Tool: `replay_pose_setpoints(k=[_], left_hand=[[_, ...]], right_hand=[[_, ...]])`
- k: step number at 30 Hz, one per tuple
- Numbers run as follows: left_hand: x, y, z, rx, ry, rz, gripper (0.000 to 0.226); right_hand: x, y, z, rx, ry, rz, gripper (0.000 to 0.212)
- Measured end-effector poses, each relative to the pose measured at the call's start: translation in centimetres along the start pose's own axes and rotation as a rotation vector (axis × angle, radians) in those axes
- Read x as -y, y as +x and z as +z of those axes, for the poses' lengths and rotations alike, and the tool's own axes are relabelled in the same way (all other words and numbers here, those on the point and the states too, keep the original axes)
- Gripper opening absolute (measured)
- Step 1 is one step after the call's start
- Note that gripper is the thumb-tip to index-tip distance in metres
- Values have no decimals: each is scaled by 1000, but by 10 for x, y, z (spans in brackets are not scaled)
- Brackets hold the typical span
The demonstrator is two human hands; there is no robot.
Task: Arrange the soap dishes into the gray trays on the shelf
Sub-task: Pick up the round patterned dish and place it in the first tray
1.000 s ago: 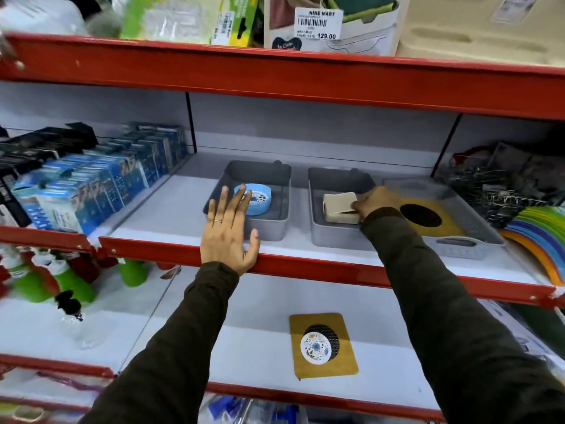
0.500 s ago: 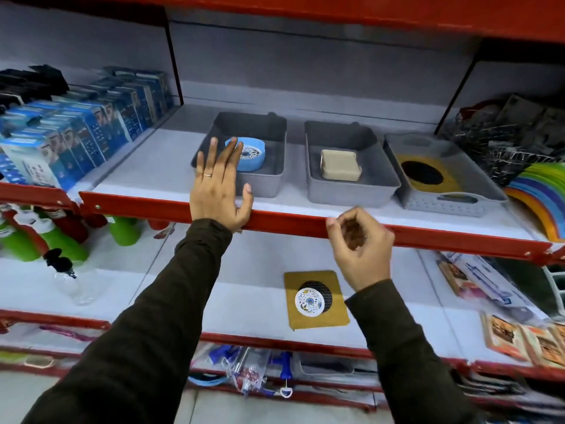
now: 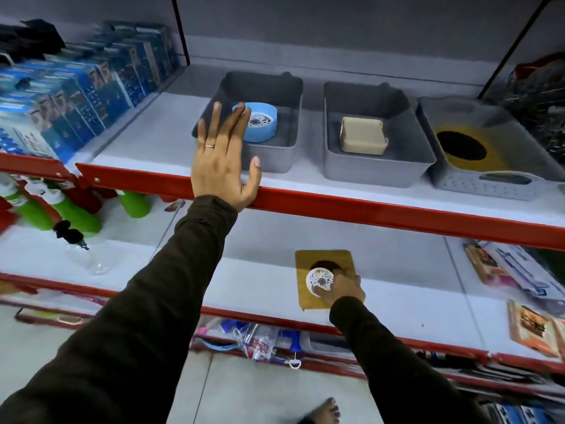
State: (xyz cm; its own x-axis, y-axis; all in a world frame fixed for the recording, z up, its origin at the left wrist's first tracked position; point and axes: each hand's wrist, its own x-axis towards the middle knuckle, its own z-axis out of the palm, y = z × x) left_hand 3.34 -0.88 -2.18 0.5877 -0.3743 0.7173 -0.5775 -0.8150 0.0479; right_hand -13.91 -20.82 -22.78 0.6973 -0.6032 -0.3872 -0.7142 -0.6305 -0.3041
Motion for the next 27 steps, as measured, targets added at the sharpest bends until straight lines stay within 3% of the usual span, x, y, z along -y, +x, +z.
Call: replay_pose_setpoints(k=[3,6,10,12,20,27], left_hand=[[0,0,0,-11,11,0,72],[0,0,0,-13,15,5,73],[-1,-1,-2,-23,-1,-6,72],[-3,-1,-4,-20,-10,-9,72],[-5,-4,-11,61,-11,-22,74],[-6,-6,-15,90,-22,-58,77]], right_hand=[[-5,6,7,-11,24,11,76],[-10,9,9,-20,206,21,73],[-15,3,8,-88,475,-7,27],[-17,-12,5,-135,616,-25,18],[-4,-106,-52,-147,1274,-190,24],[38,-159,-158,-275,1509,-451,26]])
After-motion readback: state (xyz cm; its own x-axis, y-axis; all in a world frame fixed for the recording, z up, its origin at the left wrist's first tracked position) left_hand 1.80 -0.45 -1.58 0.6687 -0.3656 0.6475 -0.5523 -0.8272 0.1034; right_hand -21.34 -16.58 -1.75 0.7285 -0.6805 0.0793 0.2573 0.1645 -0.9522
